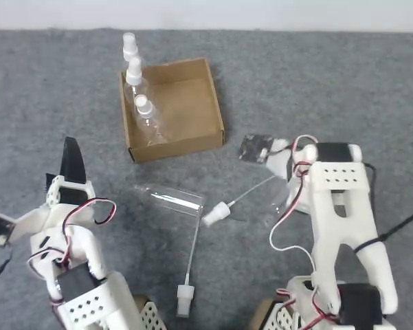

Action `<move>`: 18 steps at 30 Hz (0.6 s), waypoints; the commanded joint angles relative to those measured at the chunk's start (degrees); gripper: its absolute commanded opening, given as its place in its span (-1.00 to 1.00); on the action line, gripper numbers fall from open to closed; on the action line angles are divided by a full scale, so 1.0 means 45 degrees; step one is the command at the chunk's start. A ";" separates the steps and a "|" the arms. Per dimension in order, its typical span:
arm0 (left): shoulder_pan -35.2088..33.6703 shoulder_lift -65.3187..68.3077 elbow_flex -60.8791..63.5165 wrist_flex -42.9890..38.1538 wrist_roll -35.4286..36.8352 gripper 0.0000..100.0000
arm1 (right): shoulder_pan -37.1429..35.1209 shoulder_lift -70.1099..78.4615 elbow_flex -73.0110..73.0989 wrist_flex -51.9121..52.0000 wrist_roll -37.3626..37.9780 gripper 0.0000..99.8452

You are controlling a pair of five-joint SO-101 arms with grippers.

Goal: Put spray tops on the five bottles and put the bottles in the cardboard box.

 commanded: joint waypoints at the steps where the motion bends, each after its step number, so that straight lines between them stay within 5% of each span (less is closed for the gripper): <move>1: 0.0039 -0.0176 -0.0186 -0.0430 -0.0098 -0.37 | -0.0322 -0.0694 -0.0059 0.0068 0.0781 -0.52; 9: 0.0430 -0.0176 -0.0029 -0.0449 -0.0586 -0.37 | -0.0772 -0.0576 0.0000 0.0068 0.1309 -0.51; 18: 0.0430 -0.0176 -0.0010 -0.0469 -0.0606 -0.37 | -0.0830 -0.0576 0.0977 -0.0830 0.1465 -0.18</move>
